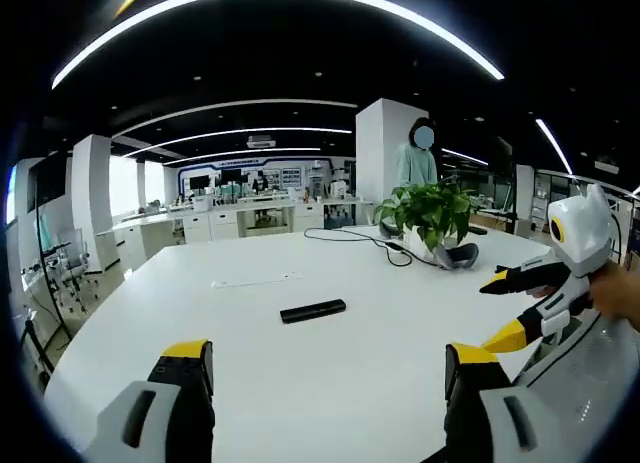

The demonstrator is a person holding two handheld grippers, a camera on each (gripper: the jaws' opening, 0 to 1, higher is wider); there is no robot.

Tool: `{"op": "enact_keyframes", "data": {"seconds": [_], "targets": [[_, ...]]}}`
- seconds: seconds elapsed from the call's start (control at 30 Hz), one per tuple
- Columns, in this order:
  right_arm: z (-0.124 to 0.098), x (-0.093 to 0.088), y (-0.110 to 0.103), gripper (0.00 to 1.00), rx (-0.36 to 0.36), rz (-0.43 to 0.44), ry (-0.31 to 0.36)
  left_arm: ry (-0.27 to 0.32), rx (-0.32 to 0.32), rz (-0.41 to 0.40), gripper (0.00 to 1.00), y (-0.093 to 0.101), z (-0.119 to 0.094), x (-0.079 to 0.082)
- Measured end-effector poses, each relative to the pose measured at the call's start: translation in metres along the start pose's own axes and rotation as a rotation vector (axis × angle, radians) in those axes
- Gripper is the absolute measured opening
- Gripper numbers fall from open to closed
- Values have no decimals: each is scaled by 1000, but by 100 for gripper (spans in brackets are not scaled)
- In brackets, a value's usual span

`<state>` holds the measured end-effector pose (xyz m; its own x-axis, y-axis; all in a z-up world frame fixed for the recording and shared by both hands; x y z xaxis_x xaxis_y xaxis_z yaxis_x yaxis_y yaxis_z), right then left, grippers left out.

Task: Press the specified remote control buttons in sequence, fully releasing each button before pressing the next.

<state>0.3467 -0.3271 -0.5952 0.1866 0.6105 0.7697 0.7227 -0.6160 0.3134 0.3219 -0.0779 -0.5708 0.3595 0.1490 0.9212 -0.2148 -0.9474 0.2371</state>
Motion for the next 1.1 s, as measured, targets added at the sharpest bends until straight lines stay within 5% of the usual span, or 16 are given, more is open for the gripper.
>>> {"op": "enact_keyframes", "data": {"seconds": [1.1], "targets": [[-1, 2, 1, 67, 0, 2, 10, 5, 2, 7, 100, 1, 0, 1]]}}
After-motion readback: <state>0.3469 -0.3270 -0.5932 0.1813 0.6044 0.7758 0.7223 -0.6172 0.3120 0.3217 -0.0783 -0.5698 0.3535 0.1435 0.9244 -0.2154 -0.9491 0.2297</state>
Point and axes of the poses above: the point that each gripper's makers call its tool centre point, and the gripper's own axes: z roughly forward along the fingers, y roughly to its right, x roughly out of its top, the point moved 8 cm from there along -z, roughly backward along the fingers, and after that the axes turned 15 degrees about -z, right-handed, at the moved point
